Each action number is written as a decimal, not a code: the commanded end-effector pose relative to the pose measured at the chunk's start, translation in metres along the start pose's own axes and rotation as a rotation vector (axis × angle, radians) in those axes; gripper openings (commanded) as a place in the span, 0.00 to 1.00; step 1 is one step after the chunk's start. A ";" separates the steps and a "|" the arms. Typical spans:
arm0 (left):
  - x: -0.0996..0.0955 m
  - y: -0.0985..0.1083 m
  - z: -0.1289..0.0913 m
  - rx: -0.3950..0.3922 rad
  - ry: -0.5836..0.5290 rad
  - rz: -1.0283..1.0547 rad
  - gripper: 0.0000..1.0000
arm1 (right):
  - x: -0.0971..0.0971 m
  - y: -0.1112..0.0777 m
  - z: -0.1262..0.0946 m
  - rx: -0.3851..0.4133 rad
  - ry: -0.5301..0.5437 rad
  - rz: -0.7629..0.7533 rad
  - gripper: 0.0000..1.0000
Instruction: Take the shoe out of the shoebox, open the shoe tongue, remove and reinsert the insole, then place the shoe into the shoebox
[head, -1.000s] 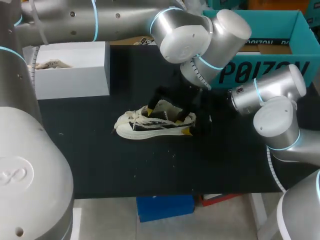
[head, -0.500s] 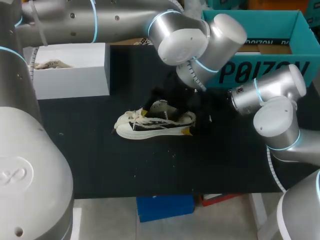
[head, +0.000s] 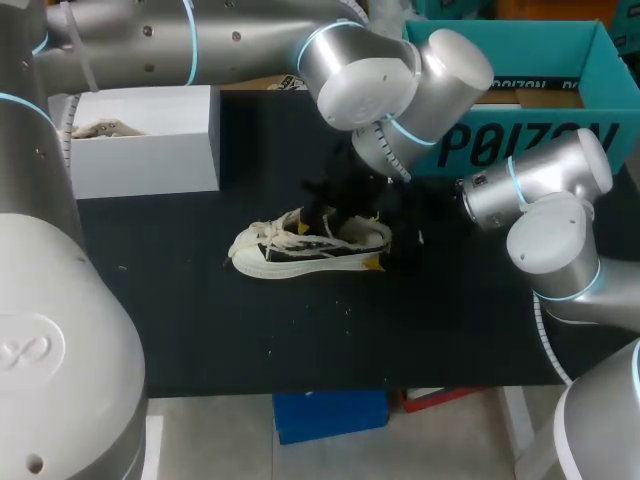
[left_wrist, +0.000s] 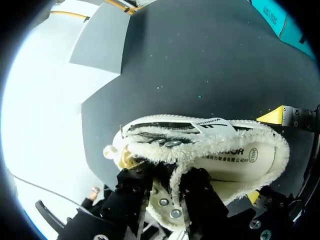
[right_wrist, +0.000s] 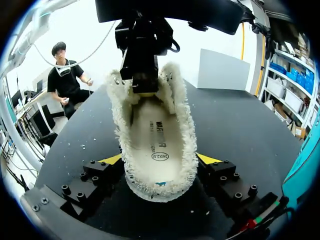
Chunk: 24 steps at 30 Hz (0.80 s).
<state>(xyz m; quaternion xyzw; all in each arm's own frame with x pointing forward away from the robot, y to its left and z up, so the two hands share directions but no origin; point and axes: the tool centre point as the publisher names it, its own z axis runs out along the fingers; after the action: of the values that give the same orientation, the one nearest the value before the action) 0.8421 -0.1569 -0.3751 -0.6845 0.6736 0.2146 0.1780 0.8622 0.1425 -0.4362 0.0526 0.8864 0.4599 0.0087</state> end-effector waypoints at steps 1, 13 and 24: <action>-0.002 0.000 -0.002 0.005 0.001 0.002 0.00 | -0.001 0.000 0.003 0.003 -0.002 0.002 0.00; -0.012 -0.003 -0.023 0.054 0.019 -0.012 0.00 | -0.001 0.000 0.003 0.003 -0.002 0.002 0.00; -0.032 0.004 -0.040 0.116 0.038 -0.042 0.00 | -0.001 0.000 0.003 0.003 -0.002 0.002 0.00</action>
<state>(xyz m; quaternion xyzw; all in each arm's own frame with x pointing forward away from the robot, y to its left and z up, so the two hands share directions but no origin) 0.8459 -0.1587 -0.3323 -0.6905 0.6712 0.1706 0.2089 0.8628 0.1418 -0.4359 0.0531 0.8862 0.4602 0.0092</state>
